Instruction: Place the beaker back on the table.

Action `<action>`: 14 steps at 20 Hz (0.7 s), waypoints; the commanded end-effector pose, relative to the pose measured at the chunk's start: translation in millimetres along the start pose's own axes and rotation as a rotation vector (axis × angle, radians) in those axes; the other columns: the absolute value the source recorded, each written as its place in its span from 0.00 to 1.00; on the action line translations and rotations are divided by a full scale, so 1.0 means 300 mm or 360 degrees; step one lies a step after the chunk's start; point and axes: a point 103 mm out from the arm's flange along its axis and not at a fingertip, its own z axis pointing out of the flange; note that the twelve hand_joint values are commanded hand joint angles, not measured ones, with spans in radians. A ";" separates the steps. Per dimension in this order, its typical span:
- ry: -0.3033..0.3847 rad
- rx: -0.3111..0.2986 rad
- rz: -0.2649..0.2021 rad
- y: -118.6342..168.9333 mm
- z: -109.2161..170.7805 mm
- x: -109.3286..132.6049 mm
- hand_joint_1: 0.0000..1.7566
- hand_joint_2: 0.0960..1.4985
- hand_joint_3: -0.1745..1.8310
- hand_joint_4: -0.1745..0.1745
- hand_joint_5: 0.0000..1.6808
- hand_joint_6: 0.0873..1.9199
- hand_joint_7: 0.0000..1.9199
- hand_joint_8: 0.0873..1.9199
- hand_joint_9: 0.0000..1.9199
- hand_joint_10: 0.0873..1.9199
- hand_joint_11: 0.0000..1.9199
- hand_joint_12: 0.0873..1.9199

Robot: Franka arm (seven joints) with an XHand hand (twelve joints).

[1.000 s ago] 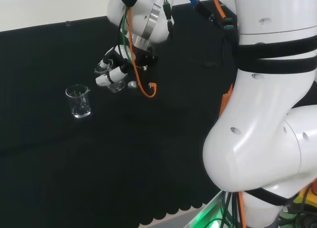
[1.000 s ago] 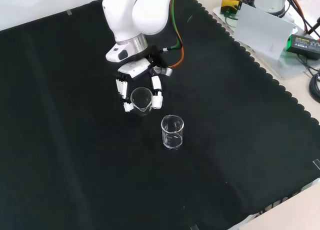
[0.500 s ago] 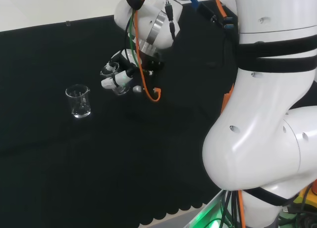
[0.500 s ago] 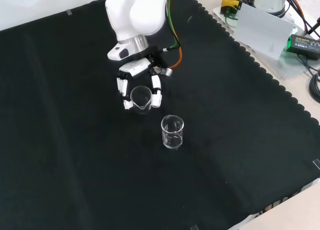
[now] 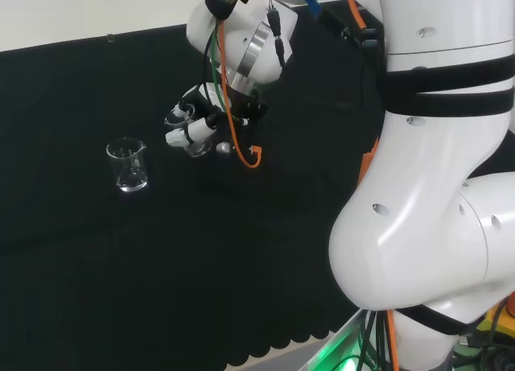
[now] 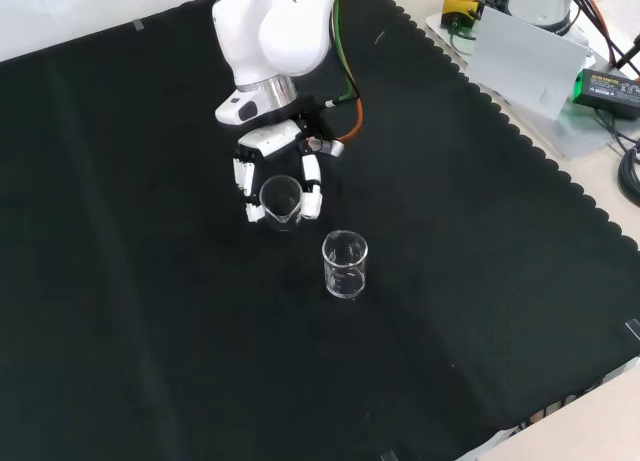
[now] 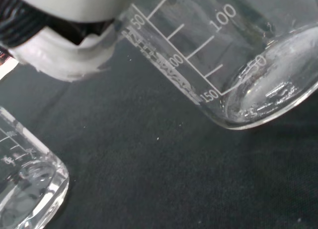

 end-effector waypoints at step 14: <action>0.0019 0.0011 -0.0010 0.025 0.056 0.021 0.65 0.43 0.33 1.00 0.83 0.17 0.87 0.00 0.83 0.00 0.63 0.40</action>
